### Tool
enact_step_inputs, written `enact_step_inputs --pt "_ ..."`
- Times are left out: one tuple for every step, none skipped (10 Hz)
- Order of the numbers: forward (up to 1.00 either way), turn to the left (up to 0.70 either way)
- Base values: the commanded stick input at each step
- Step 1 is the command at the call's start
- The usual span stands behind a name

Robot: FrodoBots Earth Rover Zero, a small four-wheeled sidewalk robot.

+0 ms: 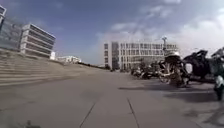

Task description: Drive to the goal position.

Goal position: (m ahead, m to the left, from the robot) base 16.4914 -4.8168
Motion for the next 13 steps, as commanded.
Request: enact_step_inputs --pt "0.85 0.15" --pt "0.85 0.06" --pt "0.85 0.0" --pt "0.85 0.0" --pt "0.85 0.0" --pt "0.85 0.0" --pt "0.85 0.0" --pt "0.85 0.0" --pt "0.85 0.0" --pt "0.85 0.0" --pt "0.85 0.0" --pt "0.85 0.0" --pt "0.85 0.0"
